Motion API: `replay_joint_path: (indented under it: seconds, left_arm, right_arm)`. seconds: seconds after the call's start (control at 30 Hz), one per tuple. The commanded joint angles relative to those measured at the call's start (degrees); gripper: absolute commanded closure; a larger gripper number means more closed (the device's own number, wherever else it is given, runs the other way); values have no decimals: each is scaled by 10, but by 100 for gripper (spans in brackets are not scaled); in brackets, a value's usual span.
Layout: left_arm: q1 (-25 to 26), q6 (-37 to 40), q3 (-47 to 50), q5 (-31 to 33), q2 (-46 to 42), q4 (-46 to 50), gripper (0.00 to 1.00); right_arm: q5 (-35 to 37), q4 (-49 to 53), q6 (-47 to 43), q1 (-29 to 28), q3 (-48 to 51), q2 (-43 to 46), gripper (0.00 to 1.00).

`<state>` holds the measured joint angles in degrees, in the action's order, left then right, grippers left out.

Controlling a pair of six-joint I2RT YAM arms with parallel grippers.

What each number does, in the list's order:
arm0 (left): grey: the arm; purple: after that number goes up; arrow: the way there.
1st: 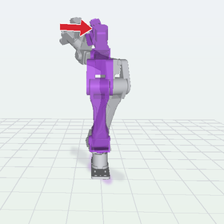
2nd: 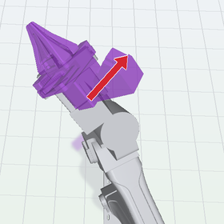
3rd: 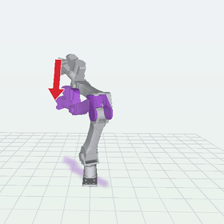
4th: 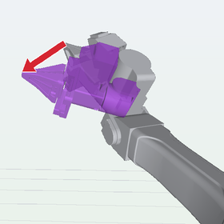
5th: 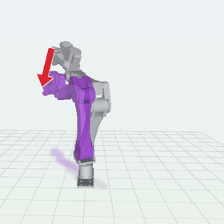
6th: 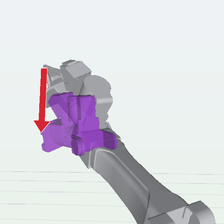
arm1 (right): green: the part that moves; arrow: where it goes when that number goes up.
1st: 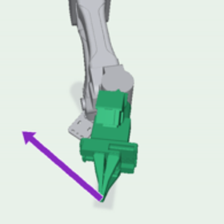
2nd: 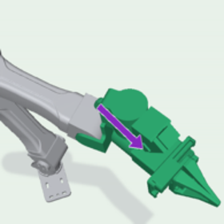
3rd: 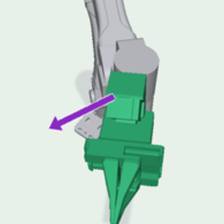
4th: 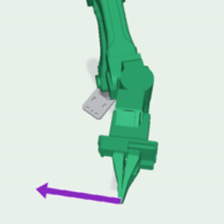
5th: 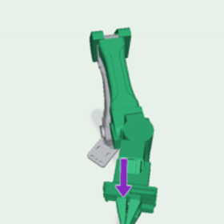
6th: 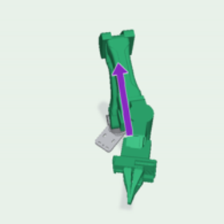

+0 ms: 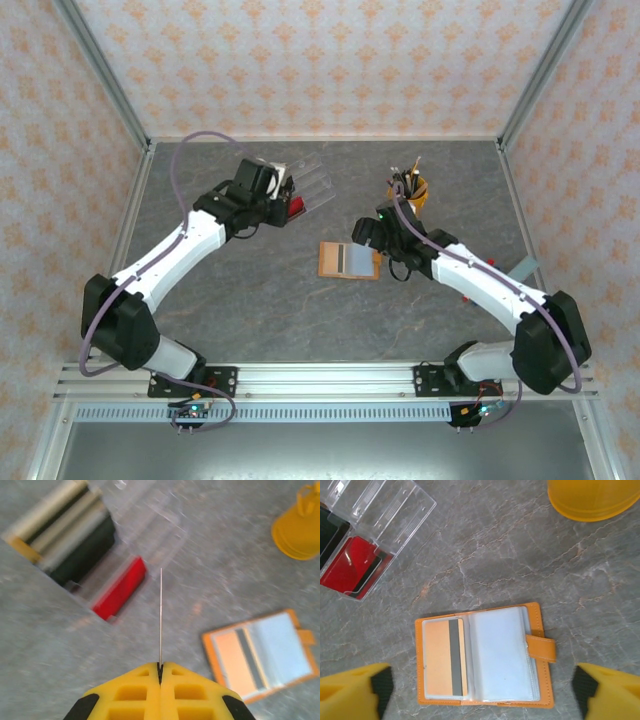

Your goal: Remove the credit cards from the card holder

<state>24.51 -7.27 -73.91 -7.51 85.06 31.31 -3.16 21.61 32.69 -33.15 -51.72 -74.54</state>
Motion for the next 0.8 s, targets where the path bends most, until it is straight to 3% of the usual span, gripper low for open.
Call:
replay_joint_path:
  seconds: [0.0,0.2,0.37,0.77]
  left_arm:
    - [-8,104,-57,77,24,44,100]
    - [-10,279,-114,43,64,61,100]
    - [-13,373,-192,52,134,124,100]
    - [-33,441,-387,115,315,253,100]
  right_arm:
    - [37,-2,-9,3,11,15,0]
    - [27,0,-8,3,5,8,0]
    - [20,7,-10,4,-8,-2,0]
    - [11,13,-2,4,-18,-12,0]
